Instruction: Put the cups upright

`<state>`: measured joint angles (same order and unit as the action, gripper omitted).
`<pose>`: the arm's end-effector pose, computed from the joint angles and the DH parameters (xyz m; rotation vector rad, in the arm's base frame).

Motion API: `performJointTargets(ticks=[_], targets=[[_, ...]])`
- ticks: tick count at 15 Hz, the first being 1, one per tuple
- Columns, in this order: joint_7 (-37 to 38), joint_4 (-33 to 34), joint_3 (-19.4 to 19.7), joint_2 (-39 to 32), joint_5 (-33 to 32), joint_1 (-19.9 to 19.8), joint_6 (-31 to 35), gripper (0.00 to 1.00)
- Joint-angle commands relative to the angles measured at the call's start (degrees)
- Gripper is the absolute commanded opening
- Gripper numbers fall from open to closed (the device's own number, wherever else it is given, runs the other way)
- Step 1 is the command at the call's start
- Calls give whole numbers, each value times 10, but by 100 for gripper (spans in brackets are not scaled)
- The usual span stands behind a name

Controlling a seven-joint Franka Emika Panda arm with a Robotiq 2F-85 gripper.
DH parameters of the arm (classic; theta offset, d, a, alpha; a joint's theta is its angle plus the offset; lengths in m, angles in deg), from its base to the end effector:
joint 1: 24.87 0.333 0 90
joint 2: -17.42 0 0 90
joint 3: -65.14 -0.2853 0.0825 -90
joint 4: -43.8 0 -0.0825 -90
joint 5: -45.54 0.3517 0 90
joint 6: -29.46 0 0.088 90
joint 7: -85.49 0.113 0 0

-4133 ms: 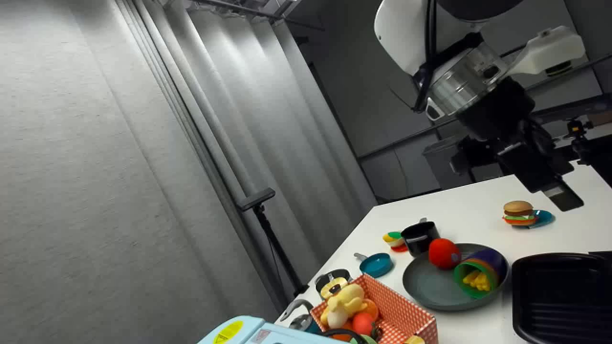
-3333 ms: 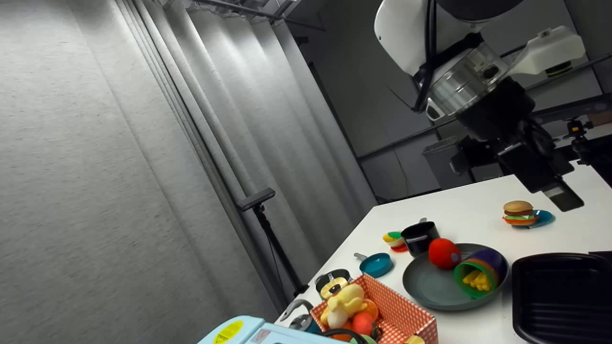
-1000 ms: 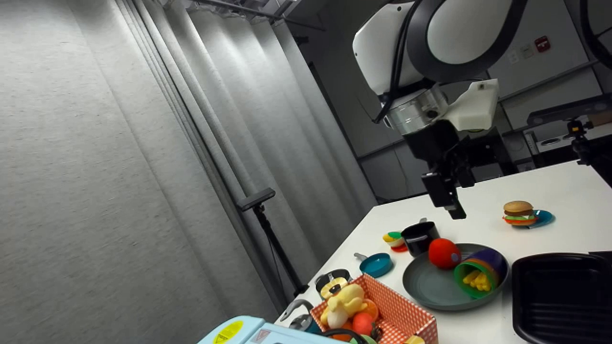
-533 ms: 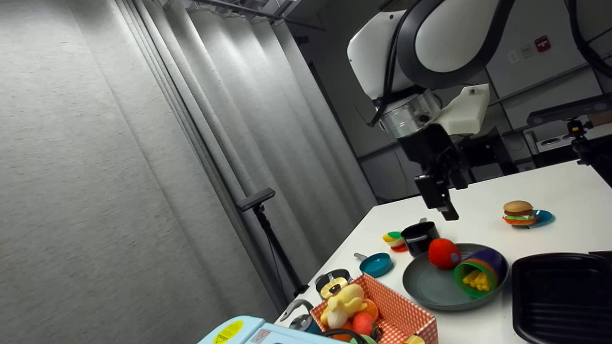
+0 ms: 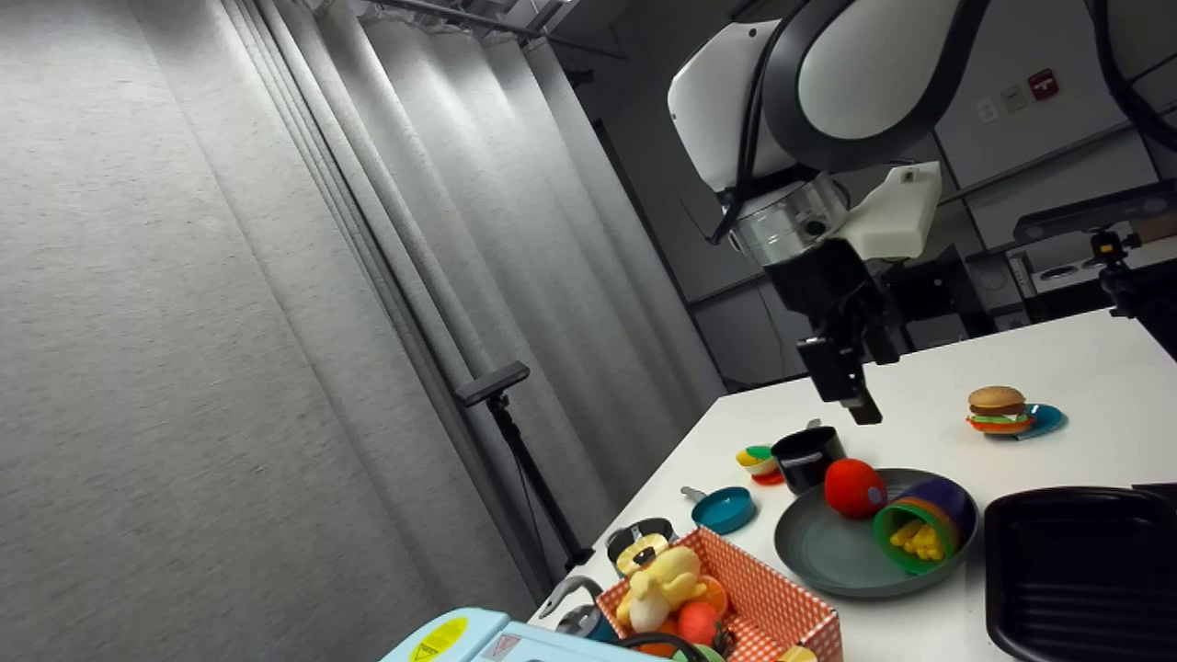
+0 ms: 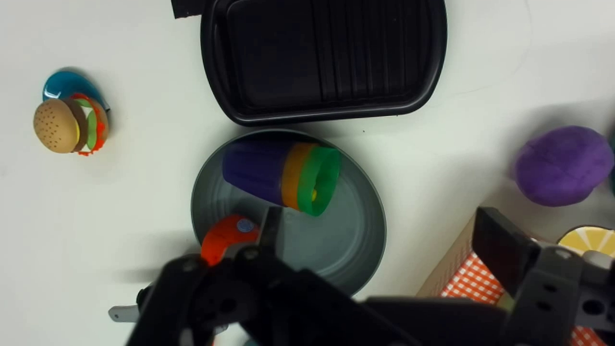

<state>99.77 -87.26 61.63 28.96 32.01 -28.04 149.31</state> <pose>0.4599 -0.0095 0.4163 2.9204 -0.1857 0.0472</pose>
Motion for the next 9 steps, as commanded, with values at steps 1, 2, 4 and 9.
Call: performJointTargets(ticks=[1,2,4,9], targets=[[5,1,7,-11,-7,3,8,100],[6,1,8,-16,-10,2,12,100],[10,2,10,-26,-13,1,16,100],[19,5,18,-58,-28,-1,37,100]])
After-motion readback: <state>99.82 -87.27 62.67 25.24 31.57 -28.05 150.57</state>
